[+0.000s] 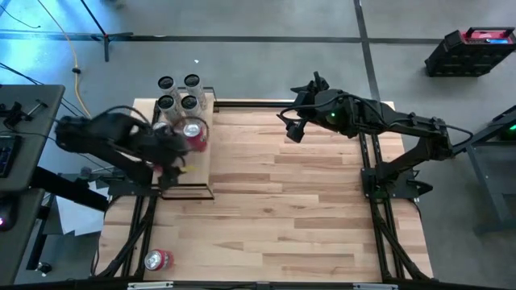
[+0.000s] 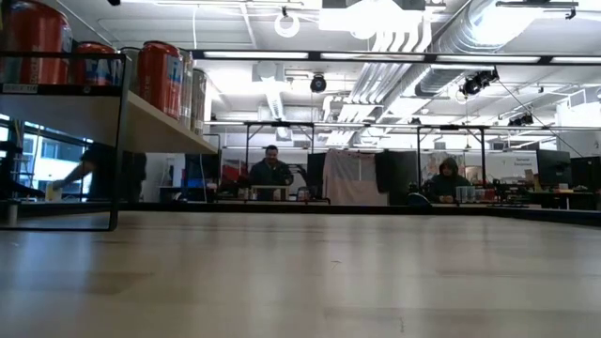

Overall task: Place canned beverage on shelf
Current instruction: Put the top red soda can on the shelf

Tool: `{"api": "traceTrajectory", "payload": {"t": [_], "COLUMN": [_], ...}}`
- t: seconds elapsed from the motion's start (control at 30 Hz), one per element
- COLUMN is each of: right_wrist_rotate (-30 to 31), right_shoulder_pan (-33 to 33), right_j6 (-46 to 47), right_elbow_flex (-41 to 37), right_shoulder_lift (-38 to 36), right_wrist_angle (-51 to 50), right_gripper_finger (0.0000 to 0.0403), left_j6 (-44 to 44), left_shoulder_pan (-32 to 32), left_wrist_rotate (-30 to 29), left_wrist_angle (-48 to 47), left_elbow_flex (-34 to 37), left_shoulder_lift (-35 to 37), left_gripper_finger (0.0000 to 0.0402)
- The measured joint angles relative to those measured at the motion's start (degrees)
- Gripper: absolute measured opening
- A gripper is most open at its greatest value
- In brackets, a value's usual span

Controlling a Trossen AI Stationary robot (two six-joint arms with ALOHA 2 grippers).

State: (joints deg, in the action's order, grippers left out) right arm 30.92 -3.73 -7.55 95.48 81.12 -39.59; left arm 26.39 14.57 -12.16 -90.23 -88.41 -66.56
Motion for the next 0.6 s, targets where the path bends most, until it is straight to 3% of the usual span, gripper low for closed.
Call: {"api": "traceTrajectory", "payload": {"t": [0.27, 0.6], "right_wrist_rotate": [0.0, 0.0], "right_shoulder_pan": [0.0, 0.0], "right_j6": [0.0, 0.0], "right_elbow_flex": [0.0, 0.0], "right_shoulder_lift": [0.0, 0.0], "right_wrist_angle": [0.0, 0.0], "right_gripper_finger": [0.0392, 0.0392], "left_j6": [1.0, -1.5], "left_shoulder_pan": [-3.0, -3.9], "left_wrist_rotate": [3.5, 2.8], "left_wrist_angle": [0.2, 0.3], "left_elbow_flex": [0.7, 2.1], "left_shoulder_lift": [9.7, 15.9], "left_gripper_finger": [0.0282, 0.0282]}}
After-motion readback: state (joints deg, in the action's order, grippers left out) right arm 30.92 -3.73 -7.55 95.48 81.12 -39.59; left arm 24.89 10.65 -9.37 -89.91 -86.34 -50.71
